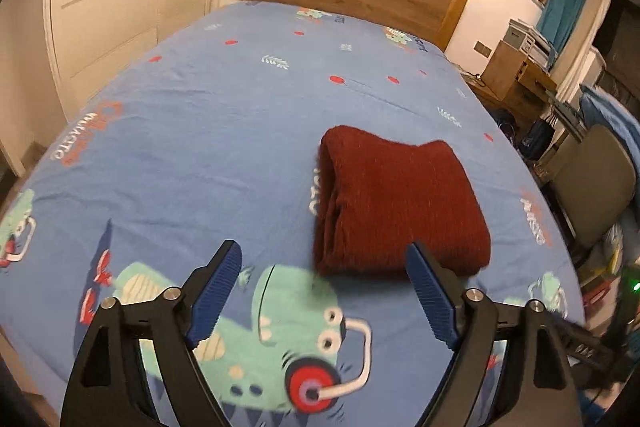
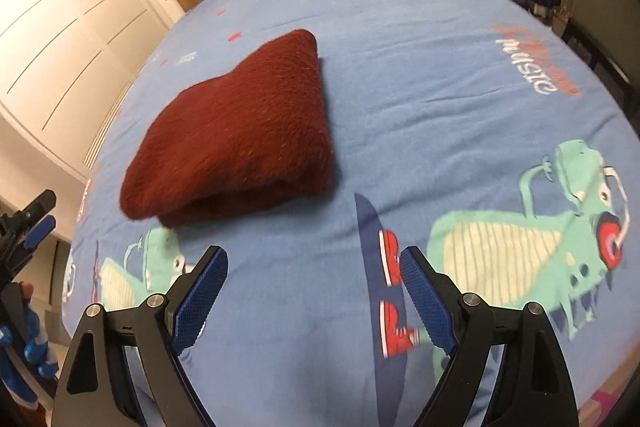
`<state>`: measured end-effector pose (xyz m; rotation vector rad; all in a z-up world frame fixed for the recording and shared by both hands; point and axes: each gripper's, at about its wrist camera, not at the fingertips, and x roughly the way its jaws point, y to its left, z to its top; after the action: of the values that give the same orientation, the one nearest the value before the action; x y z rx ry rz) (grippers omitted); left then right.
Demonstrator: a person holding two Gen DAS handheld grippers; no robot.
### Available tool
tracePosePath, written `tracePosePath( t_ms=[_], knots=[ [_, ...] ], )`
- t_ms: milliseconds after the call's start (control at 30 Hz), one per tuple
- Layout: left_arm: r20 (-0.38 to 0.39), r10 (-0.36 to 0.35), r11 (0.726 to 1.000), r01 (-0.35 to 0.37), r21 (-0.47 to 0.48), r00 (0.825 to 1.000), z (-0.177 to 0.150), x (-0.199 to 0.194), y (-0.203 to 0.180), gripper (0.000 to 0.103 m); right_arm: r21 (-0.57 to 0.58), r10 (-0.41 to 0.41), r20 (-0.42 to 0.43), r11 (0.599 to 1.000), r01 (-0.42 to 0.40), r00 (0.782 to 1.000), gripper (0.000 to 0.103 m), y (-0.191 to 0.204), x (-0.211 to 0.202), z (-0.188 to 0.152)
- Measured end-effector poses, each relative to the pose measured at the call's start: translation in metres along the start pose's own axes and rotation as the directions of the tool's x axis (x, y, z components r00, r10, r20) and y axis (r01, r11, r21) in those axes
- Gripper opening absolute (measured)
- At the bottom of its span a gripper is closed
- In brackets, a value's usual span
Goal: Fold small clothes
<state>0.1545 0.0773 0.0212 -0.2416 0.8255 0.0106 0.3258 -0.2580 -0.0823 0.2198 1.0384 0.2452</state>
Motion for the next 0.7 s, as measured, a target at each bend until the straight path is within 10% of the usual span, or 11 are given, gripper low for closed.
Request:
tracePosePath(
  t_ms=[700],
  knots=[
    [0.118,0.106,0.988,-0.119,0.102,0.987,-0.1,-0.042,-0.003,0.1,-0.085,-0.088,0.278,0.99,0.116,0.957,0.102,0.031,-0.09,-0.082]
  ],
)
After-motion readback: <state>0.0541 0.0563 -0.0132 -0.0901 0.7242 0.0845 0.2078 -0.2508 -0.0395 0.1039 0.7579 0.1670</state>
